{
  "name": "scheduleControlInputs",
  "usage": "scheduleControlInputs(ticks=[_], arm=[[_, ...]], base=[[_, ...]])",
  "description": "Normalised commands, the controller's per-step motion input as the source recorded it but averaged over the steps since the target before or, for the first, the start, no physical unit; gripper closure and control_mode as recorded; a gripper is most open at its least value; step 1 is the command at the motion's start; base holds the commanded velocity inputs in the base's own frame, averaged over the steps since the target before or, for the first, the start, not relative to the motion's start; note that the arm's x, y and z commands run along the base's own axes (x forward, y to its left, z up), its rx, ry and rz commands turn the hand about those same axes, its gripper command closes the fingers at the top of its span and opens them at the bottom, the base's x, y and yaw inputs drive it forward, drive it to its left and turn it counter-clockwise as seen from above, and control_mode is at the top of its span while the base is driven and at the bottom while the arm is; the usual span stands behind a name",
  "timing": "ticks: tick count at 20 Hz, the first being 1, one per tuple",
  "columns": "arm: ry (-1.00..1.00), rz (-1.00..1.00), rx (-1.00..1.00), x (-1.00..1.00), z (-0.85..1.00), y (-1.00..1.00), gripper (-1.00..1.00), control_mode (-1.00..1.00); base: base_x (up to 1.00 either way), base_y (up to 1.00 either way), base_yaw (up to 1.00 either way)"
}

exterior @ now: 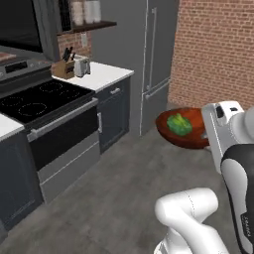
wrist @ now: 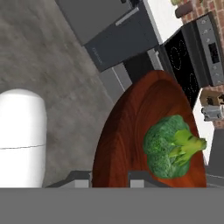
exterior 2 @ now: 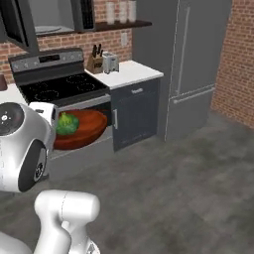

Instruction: Pick the broccoli from the sink and place it in the bowl. Then pick the bowl and place it in the microwave. Then close the microwave door and press the start button.

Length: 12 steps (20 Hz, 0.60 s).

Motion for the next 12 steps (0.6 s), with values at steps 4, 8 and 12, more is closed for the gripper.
scheduleControlInputs(ticks=[4, 8, 12], arm=[[0.00, 0.00, 0.00, 0.00, 0.00, 0.00, 1.00, 1.00], [0.00, 0.00, 0.00, 0.00, 0.00, 0.00, 1.00, 1.00], [0.00, 0.00, 0.00, 0.00, 0.00, 0.00, 1.00, 1.00]], base=[[0.44, -0.49, 0.79], [0.28, -0.63, 0.75], [0.20, -0.76, 0.69]])
